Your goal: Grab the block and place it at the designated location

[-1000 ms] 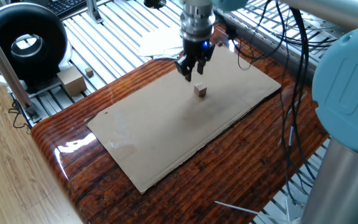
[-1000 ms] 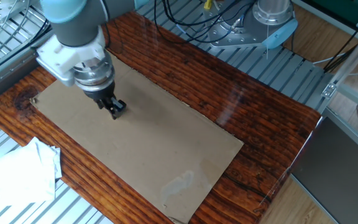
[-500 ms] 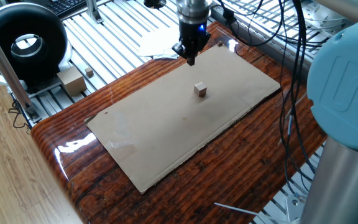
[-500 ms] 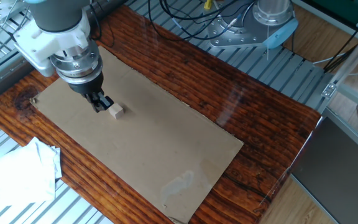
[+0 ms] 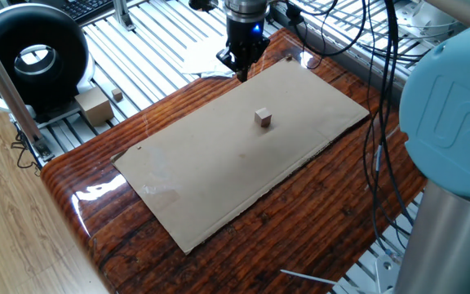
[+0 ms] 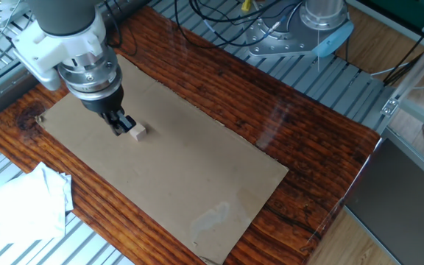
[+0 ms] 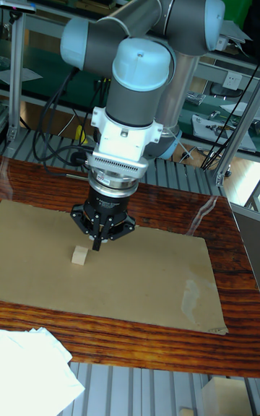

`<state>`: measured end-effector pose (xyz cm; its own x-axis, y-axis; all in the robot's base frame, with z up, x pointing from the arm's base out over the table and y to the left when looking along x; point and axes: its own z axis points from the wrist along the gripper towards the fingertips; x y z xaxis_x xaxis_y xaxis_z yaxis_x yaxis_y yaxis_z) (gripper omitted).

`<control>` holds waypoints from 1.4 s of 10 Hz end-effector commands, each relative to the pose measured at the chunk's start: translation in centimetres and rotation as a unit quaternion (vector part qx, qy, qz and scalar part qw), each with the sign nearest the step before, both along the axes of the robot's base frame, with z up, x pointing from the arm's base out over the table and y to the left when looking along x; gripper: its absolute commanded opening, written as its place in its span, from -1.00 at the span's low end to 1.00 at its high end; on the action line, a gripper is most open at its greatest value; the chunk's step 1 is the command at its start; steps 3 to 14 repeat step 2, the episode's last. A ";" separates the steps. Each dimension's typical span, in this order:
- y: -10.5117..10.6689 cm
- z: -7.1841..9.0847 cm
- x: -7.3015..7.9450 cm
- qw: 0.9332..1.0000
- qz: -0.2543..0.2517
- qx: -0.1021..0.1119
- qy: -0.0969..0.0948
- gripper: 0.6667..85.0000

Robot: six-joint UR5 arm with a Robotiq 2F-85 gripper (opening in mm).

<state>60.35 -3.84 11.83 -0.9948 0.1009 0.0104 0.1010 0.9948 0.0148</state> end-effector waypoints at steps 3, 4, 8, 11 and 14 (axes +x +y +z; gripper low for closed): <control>1.0 0.4 -0.3 1.000 -0.008 0.015 0.007 -0.99; 1.0 0.4 -0.3 1.000 -0.008 0.015 0.007 -0.99; 1.0 0.4 -0.3 1.000 -0.008 0.015 0.007 -0.99; 1.0 0.4 -0.3 1.000 -0.008 0.015 0.007 -0.99; 1.0 0.4 -0.3 1.000 -0.008 0.015 0.007 -0.99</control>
